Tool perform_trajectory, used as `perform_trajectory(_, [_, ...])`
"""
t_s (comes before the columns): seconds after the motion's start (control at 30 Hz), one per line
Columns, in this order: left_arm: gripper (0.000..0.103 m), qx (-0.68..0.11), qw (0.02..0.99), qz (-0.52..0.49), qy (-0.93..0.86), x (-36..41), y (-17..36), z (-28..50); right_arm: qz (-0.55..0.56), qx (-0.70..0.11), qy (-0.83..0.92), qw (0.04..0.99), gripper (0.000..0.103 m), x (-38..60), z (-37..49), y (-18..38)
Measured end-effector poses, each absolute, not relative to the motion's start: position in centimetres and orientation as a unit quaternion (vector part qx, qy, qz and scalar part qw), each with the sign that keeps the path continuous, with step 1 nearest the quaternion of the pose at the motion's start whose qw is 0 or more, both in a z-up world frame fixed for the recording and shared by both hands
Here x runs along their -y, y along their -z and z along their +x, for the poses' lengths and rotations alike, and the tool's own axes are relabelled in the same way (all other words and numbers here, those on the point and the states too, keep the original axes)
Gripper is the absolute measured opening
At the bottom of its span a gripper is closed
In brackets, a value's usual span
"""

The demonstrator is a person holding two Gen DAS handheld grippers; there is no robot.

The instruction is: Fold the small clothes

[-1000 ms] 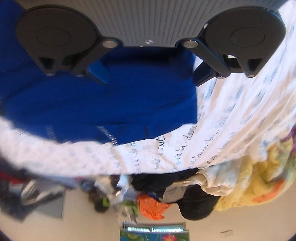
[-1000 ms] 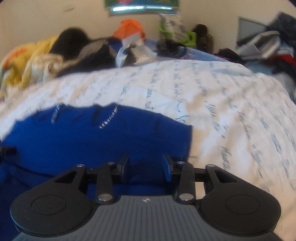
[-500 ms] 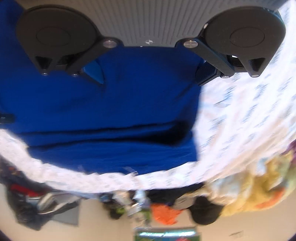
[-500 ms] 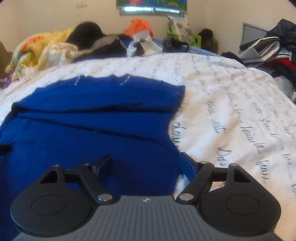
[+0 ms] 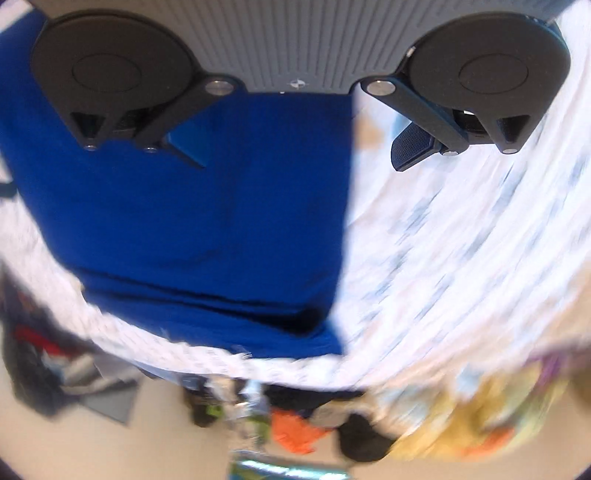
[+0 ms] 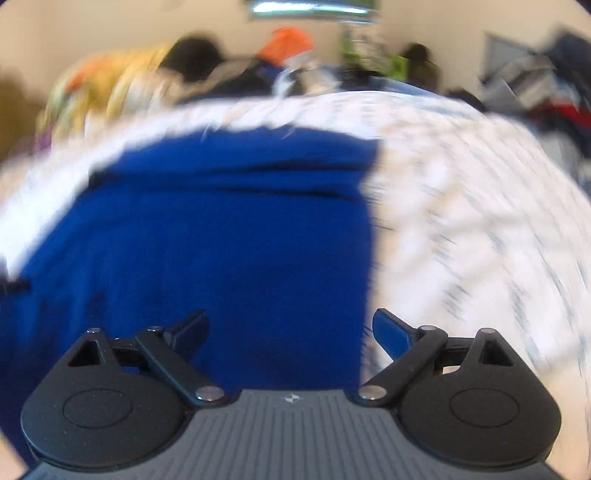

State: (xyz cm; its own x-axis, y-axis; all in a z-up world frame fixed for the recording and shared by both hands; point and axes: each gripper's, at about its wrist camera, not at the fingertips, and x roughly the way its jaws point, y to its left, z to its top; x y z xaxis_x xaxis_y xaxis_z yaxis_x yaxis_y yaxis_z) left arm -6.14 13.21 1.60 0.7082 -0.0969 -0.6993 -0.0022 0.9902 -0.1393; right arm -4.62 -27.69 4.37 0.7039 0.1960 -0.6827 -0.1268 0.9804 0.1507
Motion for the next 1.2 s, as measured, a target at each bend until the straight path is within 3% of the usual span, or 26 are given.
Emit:
perform_trajectory(0.17, [0.095,-0.396,0.898,-0.19,0.034,-16.0,-1.9,-6.0,0.261,-0.434,-0.124,0.854,0.096,34.1,-4.9,-2.6])
perform_trajectory(0.2, [0.091,-0.4,0.892,-0.205,0.049,-16.0,-1.9,-5.5,0.273,-0.439,-0.131,0.846,0.095,34.3,-4.6,-2.5])
perform_trajectory(0.27, [0.074,-0.402,0.892,-0.197,0.059,-15.4,-1.9,-4.8,0.281,-0.448,-0.14,0.837,0.091,34.3,-3.9,-2.4])
perform_trajectory(0.3, [0.066,-0.403,0.898,-0.167,0.051,-14.8,-2.0,-4.5,0.276,-0.453,-0.143,0.836,0.076,34.3,-3.2,-2.5])
perform_trajectory(0.33, [0.042,-0.404,0.904,-0.13,0.04,-14.1,-2.0,-4.3,0.267,-0.462,-0.14,0.834,0.04,34.2,-2.8,-2.3])
perform_trajectory(0.37, [0.009,-0.406,0.909,-0.095,0.026,-13.4,-2.0,-4.3,0.252,-0.476,-0.133,0.832,0.022,34.0,-2.4,-2.1])
perform_trajectory(0.4, [0.002,-0.408,0.91,-0.074,0.015,-13.2,-1.7,-4.2,0.237,-0.48,-0.132,0.835,0.011,34.2,-2.6,-2.3])
perform_trajectory(0.47, [0.003,-0.414,0.906,-0.088,0.011,-13.8,-2.0,-4.2,0.217,-0.481,-0.129,0.84,0.004,33.7,-2.8,-2.5])
perform_trajectory(0.6, [0.004,-0.392,0.917,-0.07,0.001,-15.0,-3.7,-5.7,0.193,-0.433,-0.122,0.872,0.004,34.1,-4.5,-5.1])
perform_trajectory(0.73, [0.007,-0.407,0.91,-0.081,0.01,-15.6,-2.1,-6.4,0.208,-0.445,-0.101,0.865,0.005,35.5,-4.6,-2.4])
perform_trajectory(0.8, [0.021,-0.406,0.907,-0.109,0.007,-16.0,-2.5,-7.1,0.237,-0.449,-0.106,0.855,0.006,35.5,-5.3,-2.2])
perform_trajectory(0.87, [0.072,-0.412,0.897,-0.158,0.014,-17.1,-2.7,-8.6,0.271,-0.448,-0.117,0.844,0.015,35.6,-6.5,-2.3])
perform_trajectory(0.9, [0.077,-0.414,0.891,-0.186,0.018,-17.6,-2.7,-9.5,0.288,-0.448,-0.127,0.837,0.026,35.6,-7.2,-2.4])
perform_trajectory(0.97, [0.073,-0.427,0.88,-0.207,0.036,-17.6,-2.4,-11.1,0.309,-0.454,-0.156,0.821,0.034,35.4,-8.8,-2.3])
perform_trajectory(1.1, [0.066,-0.44,0.877,-0.184,0.057,-15.7,-2.4,-13.4,0.301,-0.478,-0.161,0.809,0.034,34.1,-11.2,-2.0])
perform_trajectory(1.13, [0.054,-0.439,0.88,-0.17,0.062,-15.1,-2.4,-13.5,0.299,-0.481,-0.166,0.808,0.034,33.9,-11.4,-1.9])
perform_trajectory(1.17, [0.021,-0.439,0.885,-0.14,0.061,-14.2,-2.4,-13.5,0.295,-0.481,-0.17,0.808,0.034,33.6,-11.6,-2.0])
perform_trajectory(1.2, [0.005,-0.441,0.89,-0.108,0.052,-13.4,-2.3,-13.3,0.285,-0.48,-0.171,0.812,0.032,33.0,-11.4,-2.3])
